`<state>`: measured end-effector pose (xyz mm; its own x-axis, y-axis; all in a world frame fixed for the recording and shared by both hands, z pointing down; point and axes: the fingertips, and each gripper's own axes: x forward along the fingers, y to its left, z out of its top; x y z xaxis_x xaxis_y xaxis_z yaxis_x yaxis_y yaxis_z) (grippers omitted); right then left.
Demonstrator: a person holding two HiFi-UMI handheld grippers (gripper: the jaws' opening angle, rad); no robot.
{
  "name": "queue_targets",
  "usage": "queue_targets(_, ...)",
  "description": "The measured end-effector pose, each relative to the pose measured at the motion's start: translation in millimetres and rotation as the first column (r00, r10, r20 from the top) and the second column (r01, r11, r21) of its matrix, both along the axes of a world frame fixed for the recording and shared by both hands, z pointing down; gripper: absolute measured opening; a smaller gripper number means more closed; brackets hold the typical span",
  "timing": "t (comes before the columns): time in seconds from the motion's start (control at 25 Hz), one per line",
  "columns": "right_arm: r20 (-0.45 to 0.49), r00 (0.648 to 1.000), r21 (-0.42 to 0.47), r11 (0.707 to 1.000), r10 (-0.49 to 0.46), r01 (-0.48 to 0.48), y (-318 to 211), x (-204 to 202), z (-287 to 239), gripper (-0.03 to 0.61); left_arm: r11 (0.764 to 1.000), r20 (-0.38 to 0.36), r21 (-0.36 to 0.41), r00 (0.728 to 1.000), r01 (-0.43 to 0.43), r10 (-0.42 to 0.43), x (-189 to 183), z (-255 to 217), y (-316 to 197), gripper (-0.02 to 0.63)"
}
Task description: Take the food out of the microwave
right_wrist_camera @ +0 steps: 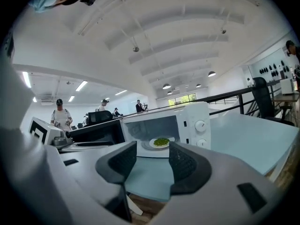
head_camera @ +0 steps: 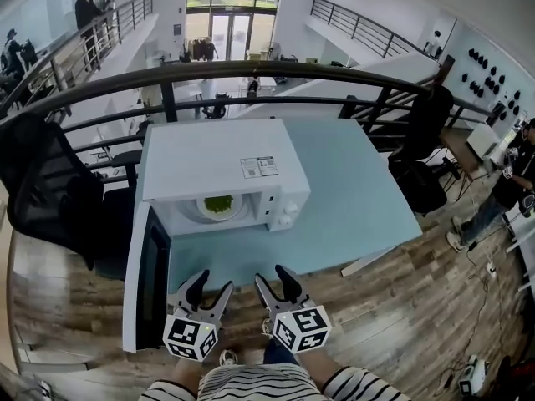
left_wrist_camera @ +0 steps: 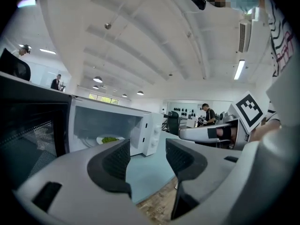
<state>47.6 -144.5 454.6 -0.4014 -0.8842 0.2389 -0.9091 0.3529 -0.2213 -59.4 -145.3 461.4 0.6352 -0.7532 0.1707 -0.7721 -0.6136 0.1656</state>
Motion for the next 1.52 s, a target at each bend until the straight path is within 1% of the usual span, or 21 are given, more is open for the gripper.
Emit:
queue_targets(0.24, 0.01, 0.999, -0.012, 0.999, -0.032, 0.032, -37, 5, 11, 0.212, 0.997, -0.019, -0.025, 0.997, 0.072, -0.072, 0, 15, -30, 0.218)
queue_targets(0.64, 0.03, 0.998, -0.043, 0.998, -0.054, 0.055, -82, -3, 38, 0.212, 0.988, 0.004, -0.076, 0.991, 0.133, -0.134, -13, 52, -70, 0.218)
queue_targets(0.88, 0.029, 0.998, -0.058, 0.996, -0.062, 0.063, -104, -7, 56, 0.212, 0.981, 0.0, -0.08, 0.984, 0.177, -0.178, -26, 64, -97, 0.218)
queue_targets(1.0, 0.028, 0.998, -0.068, 0.995, -0.064, 0.066, -115, -8, 64, 0.212, 0.976, -0.014, -0.093, 0.98, 0.195, -0.198, -31, 70, -109, 0.218)
queue_targets(1.12, 0.029, 0.997, -0.079, 0.994, -0.068, 0.07, -125, -11, 73, 0.212, 0.974, -0.012, -0.097, 0.978, 0.204, -0.207, -34, 75, -119, 0.218)
queue_targets(1.28, 0.035, 0.997, -0.091, 0.993, -0.071, 0.074, -139, -15, 82, 0.212, 0.977, 0.022, -0.091, 0.981, 0.193, -0.192, -31, 81, -132, 0.218)
queue_targets(1.52, 0.038, 0.997, -0.102, 0.993, -0.062, 0.065, -160, -18, 95, 0.212, 0.974, 0.024, -0.091, 0.978, 0.209, -0.207, -32, 88, -154, 0.218)
